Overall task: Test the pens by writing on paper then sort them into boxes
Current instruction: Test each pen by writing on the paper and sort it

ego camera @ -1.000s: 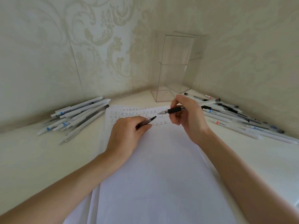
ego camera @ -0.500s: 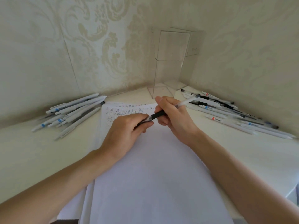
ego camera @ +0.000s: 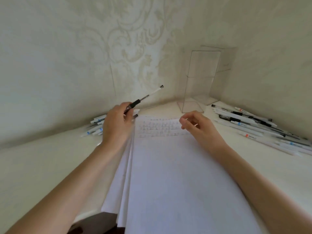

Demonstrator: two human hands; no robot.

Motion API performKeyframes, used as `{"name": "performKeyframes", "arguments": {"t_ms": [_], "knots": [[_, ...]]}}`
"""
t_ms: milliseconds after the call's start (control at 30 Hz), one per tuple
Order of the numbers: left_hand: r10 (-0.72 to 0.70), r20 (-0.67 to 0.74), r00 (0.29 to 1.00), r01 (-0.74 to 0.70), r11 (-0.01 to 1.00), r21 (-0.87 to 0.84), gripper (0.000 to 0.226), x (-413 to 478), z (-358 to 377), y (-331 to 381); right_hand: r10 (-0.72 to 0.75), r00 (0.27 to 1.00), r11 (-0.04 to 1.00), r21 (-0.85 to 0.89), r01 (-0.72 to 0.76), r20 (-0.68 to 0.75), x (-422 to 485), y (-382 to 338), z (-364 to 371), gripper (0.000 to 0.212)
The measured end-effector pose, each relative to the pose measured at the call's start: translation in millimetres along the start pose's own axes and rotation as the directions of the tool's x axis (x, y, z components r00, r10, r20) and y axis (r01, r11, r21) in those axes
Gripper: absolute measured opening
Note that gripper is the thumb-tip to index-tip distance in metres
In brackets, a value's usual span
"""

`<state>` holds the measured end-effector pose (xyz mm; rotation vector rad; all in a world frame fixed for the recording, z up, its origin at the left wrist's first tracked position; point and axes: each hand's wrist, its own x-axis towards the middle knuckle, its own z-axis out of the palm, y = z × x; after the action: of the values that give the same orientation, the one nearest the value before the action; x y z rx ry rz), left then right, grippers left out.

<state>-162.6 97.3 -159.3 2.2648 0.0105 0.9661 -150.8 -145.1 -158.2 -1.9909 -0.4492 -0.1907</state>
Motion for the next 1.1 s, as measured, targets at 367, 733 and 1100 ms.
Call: {"name": "performKeyframes", "arguments": {"t_ms": [367,733,1100], "knots": [[0.054,0.077,0.996,-0.071,0.971,0.229,0.034,-4.1,-19.2,-8.9,-0.014,0.999,0.978,-0.208,0.022,0.039,-1.0,0.4,0.7,0.013],[0.386,0.749,0.538,-0.442,0.886,-0.138,0.054,-34.1,52.4,47.1,0.193,0.821,0.596,-0.6,-0.533,-0.538,14.8,56.7,-86.0,0.031],[0.407,0.731,0.548,-0.444,0.882,-0.158,0.072,-38.0,51.2,47.5,0.04,0.924,0.688,-0.66,-0.301,-0.38,22.2,69.9,-72.6,0.022]]}}
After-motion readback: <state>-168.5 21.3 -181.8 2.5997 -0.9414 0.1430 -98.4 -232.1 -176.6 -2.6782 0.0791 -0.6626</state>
